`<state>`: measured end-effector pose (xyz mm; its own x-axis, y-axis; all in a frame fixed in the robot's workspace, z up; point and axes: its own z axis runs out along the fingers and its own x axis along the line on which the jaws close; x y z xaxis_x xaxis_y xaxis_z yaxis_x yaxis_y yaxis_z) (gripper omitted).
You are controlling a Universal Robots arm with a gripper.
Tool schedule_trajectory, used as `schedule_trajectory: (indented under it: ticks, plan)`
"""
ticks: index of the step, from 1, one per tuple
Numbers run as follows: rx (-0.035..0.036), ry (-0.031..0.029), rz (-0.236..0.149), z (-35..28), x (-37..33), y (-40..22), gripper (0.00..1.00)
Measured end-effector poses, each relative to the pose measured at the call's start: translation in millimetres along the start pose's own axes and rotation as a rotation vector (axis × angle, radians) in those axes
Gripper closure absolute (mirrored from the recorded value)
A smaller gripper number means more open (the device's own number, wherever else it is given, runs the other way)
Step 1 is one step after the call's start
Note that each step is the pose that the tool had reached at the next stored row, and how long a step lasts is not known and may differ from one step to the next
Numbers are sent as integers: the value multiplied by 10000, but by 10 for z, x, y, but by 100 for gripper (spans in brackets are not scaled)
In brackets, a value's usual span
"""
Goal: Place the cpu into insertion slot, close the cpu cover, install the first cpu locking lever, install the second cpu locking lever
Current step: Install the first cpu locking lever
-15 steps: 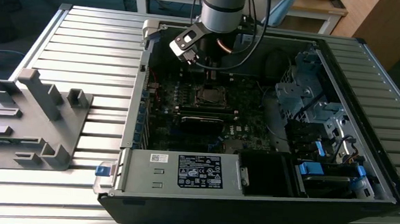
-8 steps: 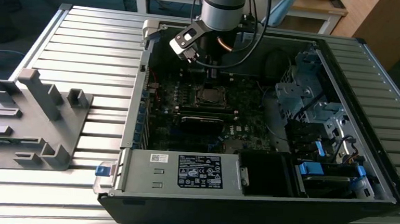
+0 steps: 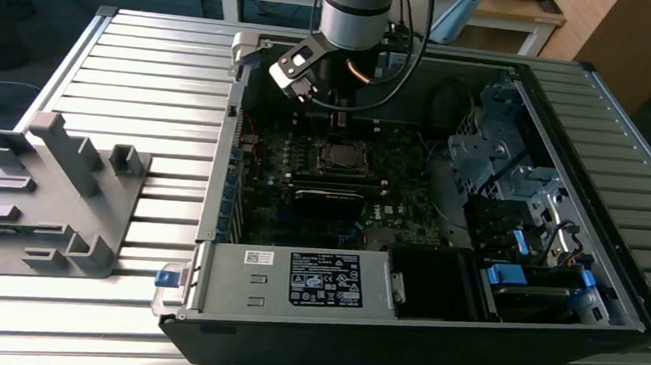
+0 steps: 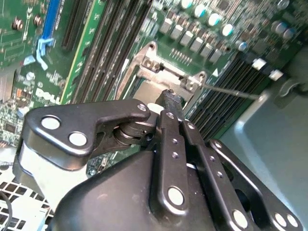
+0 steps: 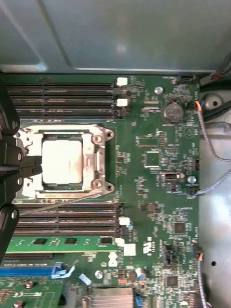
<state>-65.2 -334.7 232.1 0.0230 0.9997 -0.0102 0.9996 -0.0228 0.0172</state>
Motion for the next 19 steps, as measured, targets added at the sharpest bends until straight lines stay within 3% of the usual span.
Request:
schedule_trajectory:
  ticks: [7,19]
  plan:
    - [-15,1,1,5,-3,-137,90]
    - [-15,0,0,-33,-4,-141,90]
